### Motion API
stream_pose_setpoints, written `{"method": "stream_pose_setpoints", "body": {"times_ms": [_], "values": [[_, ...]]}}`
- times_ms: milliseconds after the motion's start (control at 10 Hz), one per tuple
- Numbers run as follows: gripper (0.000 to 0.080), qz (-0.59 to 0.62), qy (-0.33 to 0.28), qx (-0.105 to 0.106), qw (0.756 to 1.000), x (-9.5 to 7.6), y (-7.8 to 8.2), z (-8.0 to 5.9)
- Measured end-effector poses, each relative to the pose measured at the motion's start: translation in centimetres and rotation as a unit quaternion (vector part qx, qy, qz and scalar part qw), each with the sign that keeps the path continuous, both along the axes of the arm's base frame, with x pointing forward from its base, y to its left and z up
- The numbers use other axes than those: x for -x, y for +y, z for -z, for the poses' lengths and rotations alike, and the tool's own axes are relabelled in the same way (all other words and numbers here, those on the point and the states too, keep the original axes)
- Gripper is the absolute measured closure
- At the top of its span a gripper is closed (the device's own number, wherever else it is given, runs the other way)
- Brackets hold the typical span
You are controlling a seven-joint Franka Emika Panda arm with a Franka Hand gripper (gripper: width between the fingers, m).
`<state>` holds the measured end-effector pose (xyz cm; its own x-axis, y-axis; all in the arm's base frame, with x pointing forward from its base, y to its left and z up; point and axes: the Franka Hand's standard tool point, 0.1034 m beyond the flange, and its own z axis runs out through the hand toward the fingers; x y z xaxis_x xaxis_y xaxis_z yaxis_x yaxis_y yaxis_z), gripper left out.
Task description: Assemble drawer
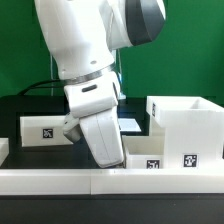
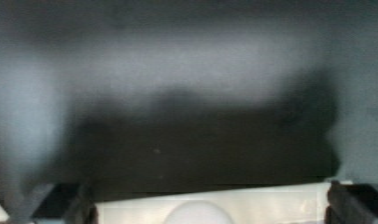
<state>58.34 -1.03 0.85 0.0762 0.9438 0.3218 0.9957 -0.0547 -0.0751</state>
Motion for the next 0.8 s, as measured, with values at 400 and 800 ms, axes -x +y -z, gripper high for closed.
{"method": "stream_pose_setpoints", "body": {"times_ms": [400, 800], "values": [[0.0151, -0.033, -0.016, 0.003, 0.999, -0.3, 1.4, -0.1], [0.0151, -0.034, -0.022, 0.008, 0.999, -0.7, 1.8, -0.2]]}}
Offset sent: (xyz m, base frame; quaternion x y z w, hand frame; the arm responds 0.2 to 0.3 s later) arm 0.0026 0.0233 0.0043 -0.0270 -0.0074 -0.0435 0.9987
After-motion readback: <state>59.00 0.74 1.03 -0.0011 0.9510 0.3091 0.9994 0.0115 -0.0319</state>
